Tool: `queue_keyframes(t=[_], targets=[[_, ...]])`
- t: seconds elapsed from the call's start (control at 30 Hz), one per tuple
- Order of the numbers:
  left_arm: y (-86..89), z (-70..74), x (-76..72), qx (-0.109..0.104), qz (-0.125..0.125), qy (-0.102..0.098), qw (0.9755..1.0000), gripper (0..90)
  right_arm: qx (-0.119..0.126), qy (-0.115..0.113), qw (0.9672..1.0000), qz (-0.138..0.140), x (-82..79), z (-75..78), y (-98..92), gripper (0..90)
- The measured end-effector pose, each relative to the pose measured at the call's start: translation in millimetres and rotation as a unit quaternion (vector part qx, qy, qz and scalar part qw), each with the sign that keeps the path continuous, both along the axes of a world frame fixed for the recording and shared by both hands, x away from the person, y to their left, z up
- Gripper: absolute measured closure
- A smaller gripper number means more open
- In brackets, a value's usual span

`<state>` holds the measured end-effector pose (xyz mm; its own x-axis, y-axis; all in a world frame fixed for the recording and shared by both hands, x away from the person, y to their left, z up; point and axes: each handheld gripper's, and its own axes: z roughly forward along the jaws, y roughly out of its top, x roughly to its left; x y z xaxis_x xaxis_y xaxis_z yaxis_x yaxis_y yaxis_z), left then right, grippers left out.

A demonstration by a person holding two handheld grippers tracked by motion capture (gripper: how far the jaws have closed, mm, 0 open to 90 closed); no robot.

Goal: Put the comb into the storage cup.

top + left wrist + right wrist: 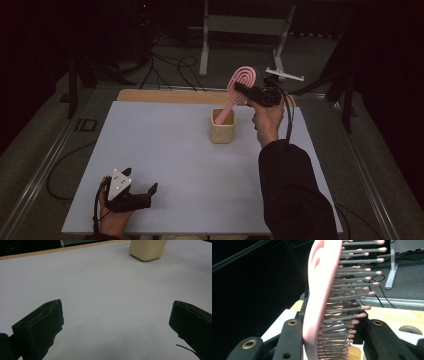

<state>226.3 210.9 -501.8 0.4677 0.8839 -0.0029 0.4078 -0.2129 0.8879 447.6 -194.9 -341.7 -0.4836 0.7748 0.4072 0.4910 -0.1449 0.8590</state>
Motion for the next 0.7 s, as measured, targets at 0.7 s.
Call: queue_keyframes(t=[0.7], targets=[[0.1, -0.3, 0.3, -0.001, -0.001, 0.001, 1.0000, 0.0, -0.008, 0.006, 0.9999, -0.006, 1.7, -11.2, 4.5, 63.7]])
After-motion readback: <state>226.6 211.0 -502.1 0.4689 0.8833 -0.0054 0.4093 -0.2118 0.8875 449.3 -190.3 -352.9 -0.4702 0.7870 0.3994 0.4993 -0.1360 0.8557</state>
